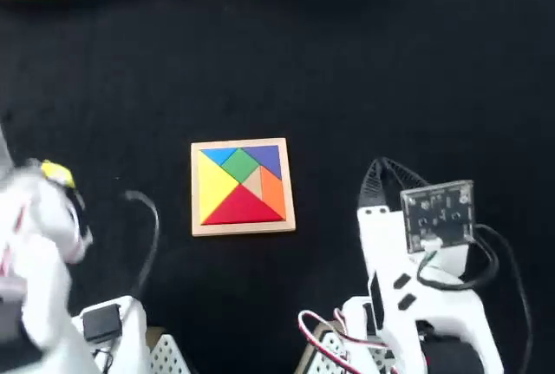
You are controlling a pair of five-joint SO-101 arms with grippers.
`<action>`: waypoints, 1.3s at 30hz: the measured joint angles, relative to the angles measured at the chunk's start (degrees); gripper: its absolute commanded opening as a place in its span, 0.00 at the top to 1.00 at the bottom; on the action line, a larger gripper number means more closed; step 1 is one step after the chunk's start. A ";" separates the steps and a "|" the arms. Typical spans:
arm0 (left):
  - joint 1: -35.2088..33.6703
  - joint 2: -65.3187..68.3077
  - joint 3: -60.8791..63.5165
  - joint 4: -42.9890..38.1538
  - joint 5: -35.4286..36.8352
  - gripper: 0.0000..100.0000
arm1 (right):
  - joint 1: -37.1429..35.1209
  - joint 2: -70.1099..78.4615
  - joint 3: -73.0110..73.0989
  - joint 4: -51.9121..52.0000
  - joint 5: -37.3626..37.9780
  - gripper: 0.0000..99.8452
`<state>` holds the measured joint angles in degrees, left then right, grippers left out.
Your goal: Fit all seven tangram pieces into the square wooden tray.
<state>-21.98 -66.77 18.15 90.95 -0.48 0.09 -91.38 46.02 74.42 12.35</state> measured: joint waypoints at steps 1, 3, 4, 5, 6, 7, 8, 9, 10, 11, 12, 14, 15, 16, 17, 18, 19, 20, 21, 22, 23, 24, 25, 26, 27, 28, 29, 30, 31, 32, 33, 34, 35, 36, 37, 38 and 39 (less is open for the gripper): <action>0.70 -3.52 4.84 -2.73 -0.18 0.97 | 0.62 -0.26 0.97 -0.79 0.26 0.99; 1.85 -10.29 16.00 -9.67 -0.53 0.97 | 1.58 -0.79 3.78 -2.55 0.26 0.99; 2.37 -13.63 22.07 -13.19 -0.53 0.97 | 1.67 -0.97 5.54 -3.52 0.18 0.99; 2.90 -17.23 28.48 -17.23 -0.53 0.96 | 1.58 -1.14 7.38 -4.75 0.18 0.99; 3.34 -20.75 34.73 -21.01 -0.53 0.95 | 1.67 -1.49 9.49 -6.24 0.26 0.99; 3.60 -24.18 41.14 -25.23 -0.53 0.93 | 1.93 -1.76 11.78 -8.26 0.26 0.99; 3.87 -27.87 47.03 -28.92 -0.53 0.89 | 2.20 -2.02 14.33 -10.64 0.18 0.99; 3.96 -31.91 52.84 -32.35 -0.53 0.86 | 2.37 -2.11 17.23 -13.27 0.18 0.99; 3.96 -35.08 58.29 -35.60 -0.53 0.83 | 2.37 -2.11 20.40 -16.00 0.18 0.99; 3.96 -36.13 63.03 -38.59 -0.53 0.82 | 2.37 -2.46 23.91 -19.08 0.18 0.99; 3.96 -35.78 67.43 -42.20 -0.62 0.83 | 2.37 -2.73 27.52 -22.15 0.18 0.99; 4.04 -35.08 75.25 -48.79 -0.62 0.84 | 2.37 -2.99 35.25 -28.22 0.18 0.99; 4.04 -34.55 77.54 -51.34 -0.62 0.84 | 2.37 -2.99 38.95 -30.86 0.18 0.99; 4.13 -33.93 77.98 -52.22 -0.62 0.85 | 2.37 -2.99 42.46 -33.14 0.18 0.99; 4.48 -34.46 78.07 -52.75 -0.62 0.85 | 2.37 -2.99 45.71 -35.08 0.18 0.99; 5.10 -34.02 78.07 -53.01 -0.62 0.85 | 2.37 -2.99 48.62 -36.31 0.18 0.99; 6.15 -32.97 78.15 -53.01 -0.62 0.85 | 2.29 -2.99 50.11 -36.40 0.18 0.99; 7.03 -33.05 78.24 -52.57 -0.62 0.85 | 2.37 -2.99 50.11 -35.60 0.18 0.99; 7.82 -33.49 78.33 -51.43 -0.62 0.85 | 2.37 -3.25 49.93 -34.81 0.18 0.99; 8.79 -32.97 78.33 -50.02 -0.62 0.85 | 2.29 -3.52 50.11 -34.20 0.18 0.99; 9.67 -32.97 78.33 -49.14 -0.62 0.85 | 2.81 -3.87 50.37 -33.85 0.18 0.99; 10.20 -33.05 78.33 -48.44 -0.62 0.85 | 3.25 -4.40 50.81 -33.76 0.18 0.99; 10.37 -33.05 78.33 -47.65 -0.62 0.85 | 3.60 -4.48 51.16 -33.41 0.18 0.99; 10.55 -33.05 78.33 -46.59 -0.62 0.85 | 3.78 -4.92 51.16 -32.44 0.18 0.99; 10.64 -33.05 78.33 -44.84 -0.62 0.85 | 3.87 -5.01 51.25 -30.33 0.18 0.99; 10.73 -33.05 78.42 -42.55 -0.62 0.85 | 3.87 -5.19 51.25 -27.34 0.26 0.99; 10.81 -33.05 78.42 -39.47 -0.62 0.85 | 3.87 -5.36 51.25 -23.91 0.53 0.99; 10.81 -33.05 78.42 -36.22 -0.62 0.84 | 3.87 -5.45 51.25 -20.48 0.70 0.99; 10.90 -33.05 78.42 -32.35 -0.62 0.85 | 3.87 -5.45 51.25 -17.05 0.70 0.99; 11.16 -33.05 78.42 -28.48 -0.62 0.85 | 3.87 -5.45 51.25 -14.24 0.70 0.99; 11.34 -33.05 78.42 -24.97 -0.62 0.85 | 3.87 -5.45 51.25 -11.69 0.70 0.99; 11.34 -33.05 78.42 -22.51 -0.62 0.85 | 3.87 -5.45 51.25 -9.05 0.70 0.99; 11.34 -33.05 78.42 -21.71 -0.62 0.85 | 3.87 -5.45 51.25 -7.12 0.79 0.99; 11.34 -33.23 78.42 -21.10 -0.62 0.85 | 3.87 -5.45 51.25 -6.24 0.79 0.99; 11.34 -33.49 78.42 -20.57 -0.62 0.85 | 3.87 -5.45 51.25 -5.71 0.79 0.99; 11.34 -33.85 78.42 -20.22 -0.62 0.85 | 3.87 -5.45 51.25 -5.45 0.79 0.99; 11.34 -34.11 78.42 -19.96 -0.62 0.85 | 3.87 -5.45 51.25 -5.19 0.79 0.99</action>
<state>-10.64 -100.88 96.57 70.99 -1.10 3.96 -96.84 97.27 69.23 13.14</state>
